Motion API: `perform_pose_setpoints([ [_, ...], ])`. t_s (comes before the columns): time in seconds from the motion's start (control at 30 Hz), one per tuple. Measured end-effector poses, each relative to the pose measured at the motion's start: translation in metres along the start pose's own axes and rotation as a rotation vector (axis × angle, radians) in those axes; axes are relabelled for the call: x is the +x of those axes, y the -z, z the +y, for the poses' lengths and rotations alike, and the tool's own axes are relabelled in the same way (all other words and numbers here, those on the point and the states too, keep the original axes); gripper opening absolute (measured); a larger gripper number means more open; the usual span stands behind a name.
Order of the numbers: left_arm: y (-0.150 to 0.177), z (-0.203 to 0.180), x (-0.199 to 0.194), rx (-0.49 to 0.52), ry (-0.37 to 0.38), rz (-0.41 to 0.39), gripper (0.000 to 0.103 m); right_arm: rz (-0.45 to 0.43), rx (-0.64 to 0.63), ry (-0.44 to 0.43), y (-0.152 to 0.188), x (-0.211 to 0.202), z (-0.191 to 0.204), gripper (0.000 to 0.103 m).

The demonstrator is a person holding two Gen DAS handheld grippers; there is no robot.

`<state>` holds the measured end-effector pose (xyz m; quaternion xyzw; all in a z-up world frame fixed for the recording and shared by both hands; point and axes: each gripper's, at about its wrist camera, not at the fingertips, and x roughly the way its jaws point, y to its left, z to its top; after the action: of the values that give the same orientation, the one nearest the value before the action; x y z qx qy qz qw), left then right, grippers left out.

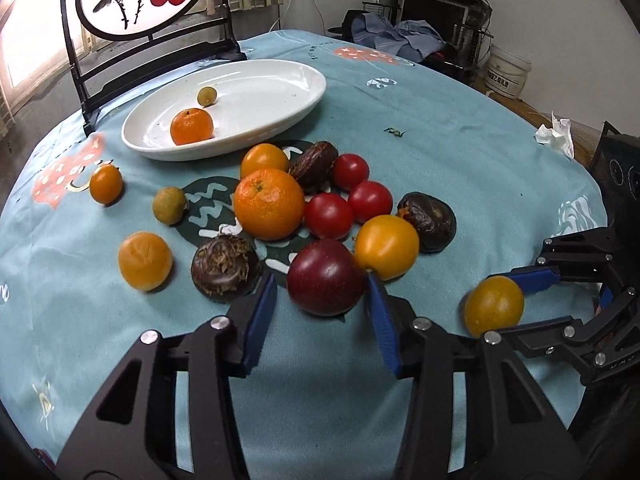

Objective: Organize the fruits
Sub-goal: 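Grasp the large yellow tomato with the right tool while the left tool grasps the red plum, then lower both held fruits onto the white plate and open both tools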

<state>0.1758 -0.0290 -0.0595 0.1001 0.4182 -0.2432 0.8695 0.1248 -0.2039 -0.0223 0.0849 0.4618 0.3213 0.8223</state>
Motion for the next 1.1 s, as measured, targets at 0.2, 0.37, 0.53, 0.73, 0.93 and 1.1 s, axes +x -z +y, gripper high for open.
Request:
perform_pose_setpoints([
  [0.2, -0.002, -0.008, 0.007, 0.051, -0.001, 0.026, 0.042, 0.003, -0.004, -0.003, -0.002, 0.002, 0.000, 0.041],
  [0.37, -0.001, -0.006, 0.006, 0.031, -0.007, 0.023, 0.041, 0.002, -0.010, -0.002, -0.002, 0.002, 0.001, 0.041],
  [0.53, 0.005, -0.005, -0.005, -0.007, 0.003, -0.001, 0.041, -0.001, -0.015, 0.001, -0.002, 0.002, 0.002, 0.041],
  [0.73, 0.008, 0.006, -0.029, -0.080, 0.018, -0.065, 0.041, -0.018, -0.051, -0.011, -0.012, -0.005, 0.010, 0.041],
  [0.93, -0.028, 0.044, -0.044, -0.250, -0.013, -0.182, 0.041, -0.179, -0.044, 0.021, -0.079, -0.016, 0.002, 0.041],
  [1.1, -0.075, 0.084, -0.027, -0.388, -0.080, -0.194, 0.041, -0.231, 0.002, 0.103, -0.147, 0.018, -0.030, 0.041],
])
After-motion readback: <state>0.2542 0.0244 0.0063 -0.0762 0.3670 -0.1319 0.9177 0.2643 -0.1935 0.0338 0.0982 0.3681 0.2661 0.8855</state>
